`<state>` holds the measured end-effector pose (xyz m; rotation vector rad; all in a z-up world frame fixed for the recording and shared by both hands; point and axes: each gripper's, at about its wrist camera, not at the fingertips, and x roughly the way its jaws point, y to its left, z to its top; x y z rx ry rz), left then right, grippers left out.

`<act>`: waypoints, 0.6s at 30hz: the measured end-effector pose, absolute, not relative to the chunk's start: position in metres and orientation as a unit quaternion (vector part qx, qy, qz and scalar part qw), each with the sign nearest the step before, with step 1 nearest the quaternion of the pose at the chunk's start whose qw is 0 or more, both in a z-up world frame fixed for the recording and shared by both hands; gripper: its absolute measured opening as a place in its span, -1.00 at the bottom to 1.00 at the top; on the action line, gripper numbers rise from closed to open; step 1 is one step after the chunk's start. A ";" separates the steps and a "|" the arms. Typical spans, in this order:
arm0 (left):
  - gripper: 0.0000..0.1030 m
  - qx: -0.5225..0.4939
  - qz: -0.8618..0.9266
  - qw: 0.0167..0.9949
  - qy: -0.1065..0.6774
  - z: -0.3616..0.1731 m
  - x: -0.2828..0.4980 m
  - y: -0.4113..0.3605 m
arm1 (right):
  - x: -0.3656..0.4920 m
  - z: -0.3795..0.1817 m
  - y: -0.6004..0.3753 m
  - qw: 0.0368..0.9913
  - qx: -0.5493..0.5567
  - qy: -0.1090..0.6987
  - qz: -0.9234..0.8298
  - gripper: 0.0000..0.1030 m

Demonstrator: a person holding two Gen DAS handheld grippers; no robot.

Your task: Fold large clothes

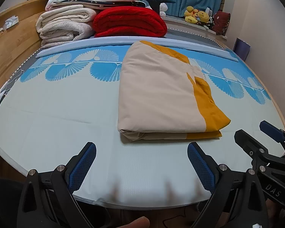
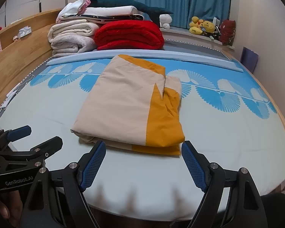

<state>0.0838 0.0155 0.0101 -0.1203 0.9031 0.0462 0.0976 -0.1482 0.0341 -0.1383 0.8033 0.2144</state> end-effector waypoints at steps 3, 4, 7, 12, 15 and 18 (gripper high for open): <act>0.86 -0.055 0.022 0.899 0.433 0.011 0.084 0.016 | 0.098 0.033 -0.148 0.912 -0.069 0.390 0.105 0.59; 0.86 -0.054 0.021 0.900 0.432 0.012 0.085 0.016 | 0.098 0.033 -0.147 0.912 -0.069 0.391 0.105 0.59; 0.86 -0.052 0.021 0.901 0.429 0.012 0.085 0.015 | 0.098 0.032 -0.146 0.911 -0.069 0.391 0.106 0.59; 0.86 -0.051 0.020 0.902 0.428 0.012 0.085 0.014 | 0.098 0.032 -0.146 0.912 -0.069 0.391 0.106 0.59; 0.86 -0.051 0.021 0.902 0.428 0.012 0.085 0.014 | 0.098 0.032 -0.146 0.911 -0.069 0.392 0.106 0.59; 0.86 -0.051 0.021 0.902 0.429 0.012 0.085 0.014 | 0.098 0.032 -0.146 0.911 -0.069 0.392 0.107 0.59</act>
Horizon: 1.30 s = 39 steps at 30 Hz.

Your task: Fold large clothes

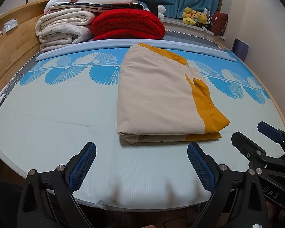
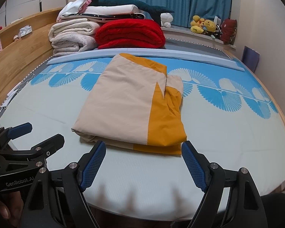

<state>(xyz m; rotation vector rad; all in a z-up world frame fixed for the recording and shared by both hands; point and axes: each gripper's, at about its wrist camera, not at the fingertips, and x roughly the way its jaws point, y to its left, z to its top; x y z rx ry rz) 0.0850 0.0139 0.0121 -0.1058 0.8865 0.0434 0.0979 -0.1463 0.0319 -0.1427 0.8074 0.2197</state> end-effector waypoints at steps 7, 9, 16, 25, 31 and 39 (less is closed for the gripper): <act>0.86 -0.051 0.020 0.901 0.430 0.012 0.086 0.013 | 0.097 0.032 -0.145 0.911 -0.069 0.391 0.106 0.59; 0.86 -0.051 0.019 0.901 0.430 0.013 0.086 0.013 | 0.097 0.032 -0.145 0.911 -0.070 0.392 0.105 0.59; 0.86 -0.051 0.018 0.901 0.430 0.014 0.087 0.013 | 0.097 0.031 -0.145 0.911 -0.070 0.392 0.106 0.59; 0.86 -0.051 0.018 0.901 0.431 0.013 0.088 0.013 | 0.097 0.032 -0.145 0.911 -0.070 0.392 0.106 0.59; 0.86 -0.050 0.018 0.900 0.432 0.013 0.087 0.013 | 0.097 0.032 -0.145 0.911 -0.069 0.393 0.106 0.59; 0.86 -0.050 0.015 0.900 0.433 0.009 0.087 0.014 | 0.094 0.028 -0.145 0.910 -0.069 0.395 0.106 0.59</act>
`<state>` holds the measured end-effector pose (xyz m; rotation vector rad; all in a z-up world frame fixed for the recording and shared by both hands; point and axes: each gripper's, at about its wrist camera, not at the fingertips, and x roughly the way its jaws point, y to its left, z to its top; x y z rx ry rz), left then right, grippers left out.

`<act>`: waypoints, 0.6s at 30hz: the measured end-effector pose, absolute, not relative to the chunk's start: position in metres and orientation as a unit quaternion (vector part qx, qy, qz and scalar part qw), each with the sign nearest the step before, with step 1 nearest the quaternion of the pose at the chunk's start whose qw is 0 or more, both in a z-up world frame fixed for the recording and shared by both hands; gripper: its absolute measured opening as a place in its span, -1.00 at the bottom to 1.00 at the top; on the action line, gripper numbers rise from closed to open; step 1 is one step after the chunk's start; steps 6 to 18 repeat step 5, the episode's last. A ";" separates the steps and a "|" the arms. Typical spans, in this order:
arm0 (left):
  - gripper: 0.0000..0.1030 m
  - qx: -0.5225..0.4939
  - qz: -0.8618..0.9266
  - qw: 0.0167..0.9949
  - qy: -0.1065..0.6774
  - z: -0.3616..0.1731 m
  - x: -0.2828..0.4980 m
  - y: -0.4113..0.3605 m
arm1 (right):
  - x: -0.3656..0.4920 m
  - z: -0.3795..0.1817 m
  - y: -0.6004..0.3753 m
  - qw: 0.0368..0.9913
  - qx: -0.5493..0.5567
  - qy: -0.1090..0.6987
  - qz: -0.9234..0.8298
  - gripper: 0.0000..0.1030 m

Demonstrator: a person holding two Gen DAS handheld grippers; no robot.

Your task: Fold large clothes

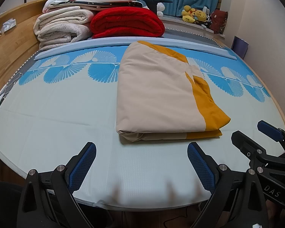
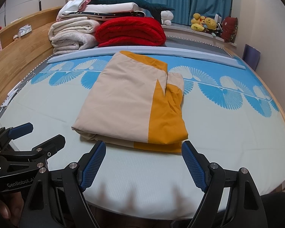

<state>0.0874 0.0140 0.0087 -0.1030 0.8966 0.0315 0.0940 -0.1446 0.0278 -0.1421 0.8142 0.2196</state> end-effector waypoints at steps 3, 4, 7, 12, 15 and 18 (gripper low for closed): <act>0.86 -0.050 0.015 0.899 0.434 0.007 0.087 0.014 | 0.092 0.027 -0.144 0.910 -0.068 0.396 0.106 0.59; 0.86 -0.050 0.015 0.899 0.434 0.007 0.087 0.014 | 0.093 0.027 -0.144 0.910 -0.068 0.396 0.106 0.59; 0.86 -0.049 0.014 0.899 0.434 0.007 0.087 0.015 | 0.093 0.028 -0.144 0.910 -0.068 0.395 0.106 0.59; 0.86 -0.049 0.014 0.899 0.434 0.007 0.087 0.015 | 0.093 0.028 -0.144 0.910 -0.068 0.395 0.106 0.59; 0.86 -0.049 0.014 0.899 0.434 0.007 0.087 0.015 | 0.093 0.028 -0.144 0.910 -0.068 0.395 0.106 0.59; 0.86 -0.049 0.014 0.899 0.434 0.007 0.087 0.015 | 0.093 0.028 -0.144 0.910 -0.068 0.395 0.106 0.59</act>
